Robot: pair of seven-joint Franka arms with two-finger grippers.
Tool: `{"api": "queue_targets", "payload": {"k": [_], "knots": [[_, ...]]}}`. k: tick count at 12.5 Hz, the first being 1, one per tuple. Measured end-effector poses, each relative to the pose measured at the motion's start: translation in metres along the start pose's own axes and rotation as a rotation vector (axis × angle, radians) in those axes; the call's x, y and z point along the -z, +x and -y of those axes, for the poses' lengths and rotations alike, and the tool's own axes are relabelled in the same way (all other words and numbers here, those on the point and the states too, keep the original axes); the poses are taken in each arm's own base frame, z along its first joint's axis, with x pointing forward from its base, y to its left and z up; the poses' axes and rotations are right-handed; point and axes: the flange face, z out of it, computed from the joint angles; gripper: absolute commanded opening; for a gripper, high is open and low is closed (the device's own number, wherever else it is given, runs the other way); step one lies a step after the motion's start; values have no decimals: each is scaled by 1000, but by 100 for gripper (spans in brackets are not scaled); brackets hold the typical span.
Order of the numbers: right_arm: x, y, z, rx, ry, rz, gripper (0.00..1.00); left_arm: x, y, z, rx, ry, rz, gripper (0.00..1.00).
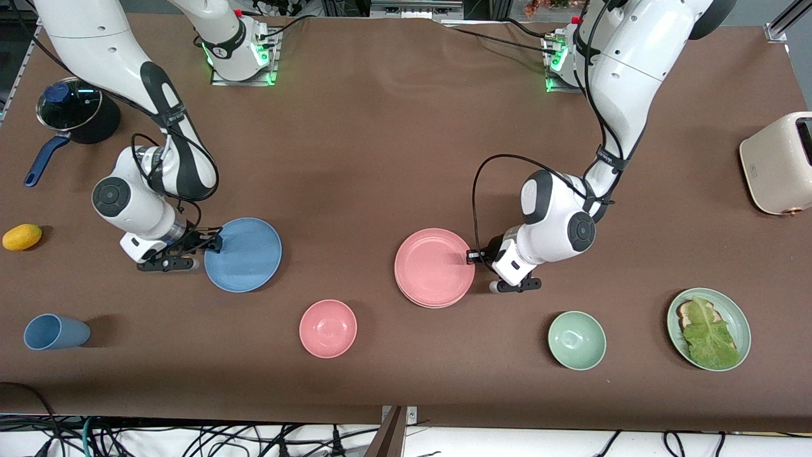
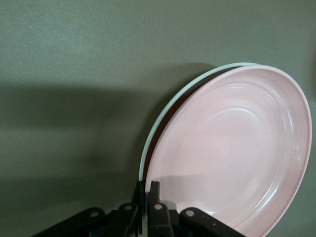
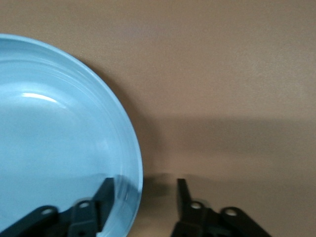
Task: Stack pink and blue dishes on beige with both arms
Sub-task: 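Release the pink plate with the left gripper while the right gripper grasps the blue plate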
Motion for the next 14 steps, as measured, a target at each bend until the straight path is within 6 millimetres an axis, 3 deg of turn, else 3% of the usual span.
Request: {"api": "queue_targets", "payload": {"k": [2, 4, 9, 11, 14], "knots": [[0, 0, 0, -1, 1, -1, 17, 1, 1, 1, 2, 1, -2, 47], [0, 0, 0, -2, 2, -1, 0, 1, 2, 3, 4, 3, -3, 55], [8, 4, 1, -8, 9, -5, 0, 23, 14, -8, -6, -15, -17, 59], [22, 16, 2, -4, 17, 24, 0, 49, 17, -6, -5, -3, 34, 63], [59, 43, 5, 5, 27, 36, 0, 113, 25, 11, -43, 100, 108, 63]]}}
